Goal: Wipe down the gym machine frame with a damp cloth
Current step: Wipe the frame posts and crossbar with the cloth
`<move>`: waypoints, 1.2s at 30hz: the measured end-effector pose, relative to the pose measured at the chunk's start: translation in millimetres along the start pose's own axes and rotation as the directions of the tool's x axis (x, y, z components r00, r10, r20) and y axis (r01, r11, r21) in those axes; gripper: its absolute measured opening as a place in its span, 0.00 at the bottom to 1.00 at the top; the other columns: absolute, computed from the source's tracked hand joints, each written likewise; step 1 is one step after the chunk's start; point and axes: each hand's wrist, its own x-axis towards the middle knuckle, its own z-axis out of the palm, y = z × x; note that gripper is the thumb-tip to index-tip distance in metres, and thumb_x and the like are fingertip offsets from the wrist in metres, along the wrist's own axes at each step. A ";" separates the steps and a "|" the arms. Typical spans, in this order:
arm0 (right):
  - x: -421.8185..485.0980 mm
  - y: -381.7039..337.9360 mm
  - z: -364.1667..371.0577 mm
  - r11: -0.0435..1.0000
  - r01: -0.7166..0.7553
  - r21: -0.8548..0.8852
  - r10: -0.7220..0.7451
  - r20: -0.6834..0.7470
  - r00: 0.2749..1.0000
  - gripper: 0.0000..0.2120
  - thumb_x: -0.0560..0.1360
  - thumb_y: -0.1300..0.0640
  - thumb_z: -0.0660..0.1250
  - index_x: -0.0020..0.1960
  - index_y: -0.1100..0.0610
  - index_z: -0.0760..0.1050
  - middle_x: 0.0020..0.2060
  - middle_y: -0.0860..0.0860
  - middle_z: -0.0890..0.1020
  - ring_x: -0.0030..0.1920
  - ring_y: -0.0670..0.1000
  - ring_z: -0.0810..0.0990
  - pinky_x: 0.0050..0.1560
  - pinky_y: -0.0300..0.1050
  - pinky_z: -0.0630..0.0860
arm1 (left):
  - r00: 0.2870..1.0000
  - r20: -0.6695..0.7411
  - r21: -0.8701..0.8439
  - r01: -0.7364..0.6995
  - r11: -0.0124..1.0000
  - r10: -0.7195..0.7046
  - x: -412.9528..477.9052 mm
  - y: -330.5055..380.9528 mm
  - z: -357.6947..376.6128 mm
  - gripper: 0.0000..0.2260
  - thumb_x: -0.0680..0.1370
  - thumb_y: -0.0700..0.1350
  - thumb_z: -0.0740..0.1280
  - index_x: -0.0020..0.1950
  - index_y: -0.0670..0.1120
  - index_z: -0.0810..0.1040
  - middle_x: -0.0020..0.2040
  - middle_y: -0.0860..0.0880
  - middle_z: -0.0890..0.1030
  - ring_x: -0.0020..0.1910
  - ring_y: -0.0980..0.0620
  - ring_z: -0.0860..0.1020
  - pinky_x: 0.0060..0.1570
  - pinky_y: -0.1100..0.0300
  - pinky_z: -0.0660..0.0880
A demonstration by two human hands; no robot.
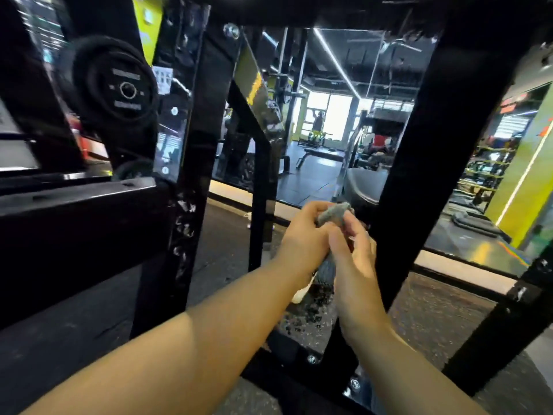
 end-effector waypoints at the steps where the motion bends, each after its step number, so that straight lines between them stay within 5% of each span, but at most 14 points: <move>1: -5.5 5.0 16.7 0.999 -0.029 0.034 0.027 0.059 0.998 0.21 0.71 0.37 0.61 0.63 0.32 0.62 0.67 0.35 0.60 0.65 0.33 0.65 0.62 0.30 0.67 | 0.995 -0.003 -0.079 0.104 0.992 -0.104 -8.0 -5.9 -13.9 0.08 0.76 0.40 0.66 0.55 0.45 0.77 0.51 0.42 0.80 0.53 0.42 0.79 0.52 0.50 0.76; 3: -18.7 15.8 53.7 0.996 -0.074 0.049 0.069 0.094 0.993 0.27 0.64 0.32 0.59 0.62 0.26 0.58 0.69 0.29 0.53 0.71 0.39 0.58 0.66 0.45 0.66 | 0.967 -0.008 -0.201 0.248 0.948 -0.254 -23.7 -17.3 -44.3 0.09 0.76 0.43 0.66 0.55 0.44 0.80 0.51 0.43 0.82 0.54 0.45 0.79 0.54 0.54 0.75; 6: -29.0 34.8 97.2 0.993 -0.091 0.069 0.088 0.044 0.995 0.25 0.67 0.34 0.59 0.62 0.23 0.54 0.73 0.32 0.49 0.72 0.38 0.54 0.70 0.47 0.63 | 0.907 -0.084 -0.357 0.360 0.862 -0.414 -32.3 -27.9 -81.7 0.15 0.77 0.49 0.66 0.57 0.40 0.80 0.55 0.41 0.81 0.57 0.44 0.79 0.60 0.53 0.74; 9: -25.1 48.9 124.7 0.977 -0.086 0.196 0.082 0.028 0.996 0.24 0.80 0.51 0.60 0.61 0.23 0.56 0.73 0.42 0.62 0.69 0.41 0.66 0.70 0.46 0.66 | 0.904 -0.084 -0.391 0.357 0.849 -0.419 -43.4 -20.7 -106.3 0.21 0.82 0.53 0.52 0.57 0.40 0.78 0.54 0.43 0.81 0.53 0.47 0.79 0.54 0.60 0.75; 11: -21.4 55.3 138.5 0.952 -0.146 0.268 0.138 0.051 0.989 0.24 0.81 0.56 0.59 0.68 0.32 0.57 0.69 0.44 0.69 0.66 0.43 0.71 0.67 0.43 0.69 | 0.925 -0.160 -0.210 0.308 0.928 -0.344 -54.0 -8.3 -114.3 0.17 0.83 0.50 0.51 0.57 0.45 0.78 0.54 0.49 0.81 0.53 0.54 0.79 0.53 0.67 0.74; 13: -13.7 58.5 149.2 0.938 -0.183 0.294 0.177 0.048 0.983 0.24 0.81 0.58 0.60 0.74 0.43 0.59 0.66 0.46 0.72 0.64 0.45 0.73 0.64 0.43 0.71 | 0.958 -0.280 0.344 0.156 0.926 -0.058 -64.8 -0.9 -125.9 0.15 0.82 0.47 0.54 0.62 0.49 0.77 0.59 0.54 0.78 0.58 0.60 0.74 0.56 0.78 0.66; 15: 5.7 57.4 160.4 0.941 -0.146 0.306 0.146 0.023 0.989 0.22 0.81 0.61 0.61 0.72 0.49 0.65 0.67 0.49 0.73 0.66 0.48 0.72 0.64 0.39 0.70 | 0.901 -0.232 0.870 0.023 0.492 0.366 -70.6 5.8 -146.8 0.18 0.78 0.47 0.54 0.63 0.47 0.77 0.63 0.50 0.76 0.65 0.54 0.70 0.63 0.73 0.59; 17: 34.6 48.0 175.7 0.976 -0.055 0.211 0.054 0.008 0.998 0.21 0.80 0.62 0.61 0.72 0.53 0.66 0.73 0.52 0.66 0.72 0.48 0.64 0.64 0.25 0.60 | 0.809 -0.053 0.999 0.039 0.037 0.585 -66.9 17.8 -171.8 0.21 0.73 0.47 0.55 0.59 0.44 0.80 0.60 0.44 0.78 0.64 0.42 0.72 0.67 0.55 0.62; 18: 50.6 41.2 187.5 0.983 -0.010 0.185 0.004 0.030 1.000 0.21 0.81 0.61 0.61 0.73 0.55 0.65 0.75 0.51 0.61 0.74 0.47 0.58 0.62 0.19 0.54 | 0.806 -0.004 0.991 0.084 -0.108 0.592 -61.6 25.0 -184.0 0.21 0.72 0.47 0.55 0.57 0.43 0.81 0.58 0.42 0.79 0.61 0.39 0.74 0.65 0.48 0.65; 23: 53.1 55.1 254.9 0.968 0.158 0.196 -0.192 0.167 0.967 0.26 0.84 0.55 0.53 0.77 0.47 0.44 0.76 0.39 0.45 0.76 0.43 0.39 0.77 0.47 0.41 | 0.931 -0.159 0.858 0.295 -0.421 0.328 -50.0 60.1 -196.8 0.21 0.74 0.49 0.53 0.57 0.43 0.79 0.53 0.44 0.81 0.51 0.42 0.78 0.47 0.54 0.75; 28: -3.9 115.8 250.3 0.944 -0.066 0.323 -0.014 0.240 0.971 0.27 0.83 0.54 0.53 0.68 0.29 0.42 0.71 0.30 0.42 0.75 0.38 0.36 0.77 0.54 0.44 | 0.931 -0.184 0.842 0.315 -0.437 0.316 -41.9 69.4 -199.7 0.20 0.79 0.50 0.47 0.62 0.49 0.74 0.60 0.51 0.75 0.57 0.47 0.74 0.44 0.58 0.66; 31: 27.3 74.8 255.9 0.906 -0.162 0.392 0.073 0.230 0.970 0.28 0.81 0.45 0.54 0.75 0.36 0.41 0.76 0.40 0.40 0.76 0.45 0.34 0.76 0.56 0.40 | 0.931 -0.223 0.827 0.338 -0.449 0.288 -40.5 69.5 -197.3 0.15 0.80 0.50 0.52 0.61 0.51 0.74 0.57 0.53 0.75 0.55 0.49 0.74 0.38 0.59 0.61; 33: 54.7 40.4 267.5 0.969 -0.095 0.227 0.062 0.152 0.986 0.32 0.81 0.42 0.53 0.78 0.47 0.40 0.78 0.45 0.41 0.76 0.49 0.35 0.75 0.55 0.36 | 0.923 -0.246 0.834 0.357 -0.421 0.297 -40.7 69.7 -197.0 0.15 0.80 0.50 0.52 0.61 0.52 0.74 0.57 0.53 0.75 0.56 0.50 0.74 0.38 0.59 0.62; 36: 51.1 49.6 273.3 0.986 0.106 0.132 -0.116 0.072 0.991 0.27 0.80 0.42 0.50 0.74 0.39 0.40 0.75 0.37 0.41 0.76 0.45 0.36 0.75 0.49 0.36 | 0.929 -0.269 0.839 0.355 -0.413 0.253 -42.4 72.7 -197.0 0.15 0.79 0.50 0.53 0.62 0.54 0.74 0.58 0.54 0.75 0.57 0.50 0.74 0.40 0.60 0.63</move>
